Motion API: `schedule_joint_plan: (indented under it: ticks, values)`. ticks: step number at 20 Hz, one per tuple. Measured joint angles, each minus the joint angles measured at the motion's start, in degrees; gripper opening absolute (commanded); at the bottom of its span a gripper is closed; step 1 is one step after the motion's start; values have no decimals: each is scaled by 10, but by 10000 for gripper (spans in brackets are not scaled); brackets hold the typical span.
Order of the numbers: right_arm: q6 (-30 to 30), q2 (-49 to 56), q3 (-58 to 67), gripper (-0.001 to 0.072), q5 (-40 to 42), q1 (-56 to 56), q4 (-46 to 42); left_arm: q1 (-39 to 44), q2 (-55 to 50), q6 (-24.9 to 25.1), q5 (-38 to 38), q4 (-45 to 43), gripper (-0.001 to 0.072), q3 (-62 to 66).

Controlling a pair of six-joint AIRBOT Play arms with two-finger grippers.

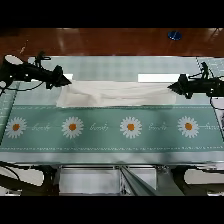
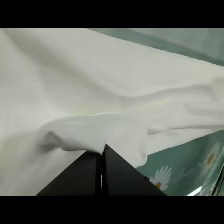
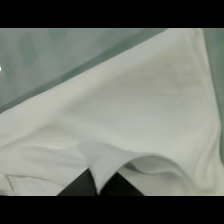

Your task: Fold the shirts.

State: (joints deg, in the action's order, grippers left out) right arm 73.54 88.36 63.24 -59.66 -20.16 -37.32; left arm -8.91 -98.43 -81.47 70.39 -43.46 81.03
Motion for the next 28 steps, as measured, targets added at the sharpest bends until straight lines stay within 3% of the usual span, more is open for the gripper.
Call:
schedule_joint_plan:
  ticks: [2,3,4,5,6,11,15,19,23,28]
  values:
    - [0,23,10,53,11,2,8,-1,-23,-4,-5,-2,17,10]
    - [0,31,12,167,18,2,8,-2,-31,-4,-11,0,17,13]
    - [0,37,15,303,26,3,11,-4,-38,-5,-17,0,62,15]
    - [0,41,17,397,35,3,12,-7,-42,-7,-22,0,296,17]
    - [0,44,19,414,41,3,12,-10,-45,-7,-30,0,510,21]
    - [1,38,77,414,-20,-45,8,-62,-45,3,37,-2,509,99]
    - [12,-12,90,414,-62,-108,-55,-130,23,5,88,-9,508,134]
    - [35,-40,23,413,-18,-129,-94,-137,190,22,-5,-18,509,19]
    - [27,-17,-27,413,39,-113,-54,-77,356,49,-121,-19,508,-156]
    - [-2,59,-18,413,45,-70,7,-8,411,61,-177,-21,508,-261]
